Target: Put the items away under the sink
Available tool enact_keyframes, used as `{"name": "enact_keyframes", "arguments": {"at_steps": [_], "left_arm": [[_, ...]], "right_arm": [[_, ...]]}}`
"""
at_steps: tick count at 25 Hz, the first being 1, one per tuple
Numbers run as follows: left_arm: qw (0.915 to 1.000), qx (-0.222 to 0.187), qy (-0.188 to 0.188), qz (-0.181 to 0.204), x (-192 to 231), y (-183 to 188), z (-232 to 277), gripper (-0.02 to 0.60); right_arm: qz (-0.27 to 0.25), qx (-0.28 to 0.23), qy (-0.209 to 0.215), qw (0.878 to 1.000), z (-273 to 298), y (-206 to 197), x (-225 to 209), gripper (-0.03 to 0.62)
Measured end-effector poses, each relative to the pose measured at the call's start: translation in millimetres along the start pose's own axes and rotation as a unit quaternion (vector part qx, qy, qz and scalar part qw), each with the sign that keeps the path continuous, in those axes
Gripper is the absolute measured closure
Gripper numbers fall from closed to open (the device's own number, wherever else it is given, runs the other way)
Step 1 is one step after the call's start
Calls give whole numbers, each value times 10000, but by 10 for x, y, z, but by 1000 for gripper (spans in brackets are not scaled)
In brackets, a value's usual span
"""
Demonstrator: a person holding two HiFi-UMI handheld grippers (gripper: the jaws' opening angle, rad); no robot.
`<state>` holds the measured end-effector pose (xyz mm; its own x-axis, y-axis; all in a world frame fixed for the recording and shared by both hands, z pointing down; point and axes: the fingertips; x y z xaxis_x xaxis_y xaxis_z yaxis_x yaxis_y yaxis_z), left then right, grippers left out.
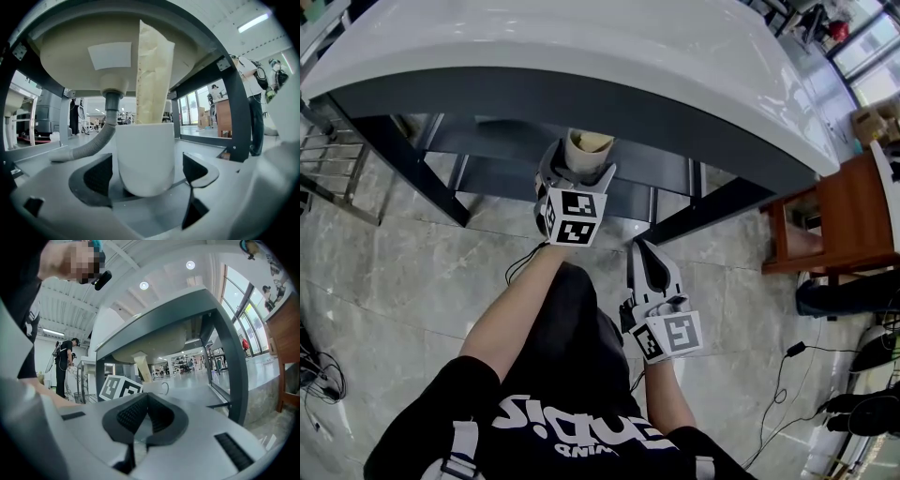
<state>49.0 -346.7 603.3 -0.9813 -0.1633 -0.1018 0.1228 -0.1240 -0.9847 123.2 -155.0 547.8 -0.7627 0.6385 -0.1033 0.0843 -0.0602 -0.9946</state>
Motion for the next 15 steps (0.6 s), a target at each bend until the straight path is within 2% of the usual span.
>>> {"name": "enact_keyframes", "arguments": {"at_steps": [5, 12, 13, 15], "left_arm": [[9999, 42, -137, 63, 64, -58, -276, 114], [9950, 283, -958, -85, 101, -119, -792, 123], [9941, 316, -1027, -131, 125, -132, -878, 143], [9932, 354, -1093, -172, 194, -156, -1050, 234]], "right_arm": [[15, -34, 4, 10000, 2, -13, 19, 576], [38, -64, 45, 10000, -40, -39, 69, 576], [43, -78, 41, 10000, -56, -38, 71, 576], [64, -103, 32, 9999, -76, -45, 74, 576]]}}
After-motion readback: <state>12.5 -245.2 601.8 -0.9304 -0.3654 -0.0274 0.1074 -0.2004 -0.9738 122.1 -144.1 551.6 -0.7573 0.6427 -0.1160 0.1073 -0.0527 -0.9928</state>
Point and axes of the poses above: the fingertips, and each gripper's own axes: z forward along the fingers, x to its left, y out of its top, and after that the axes turned 14 degrees about y, right-handed
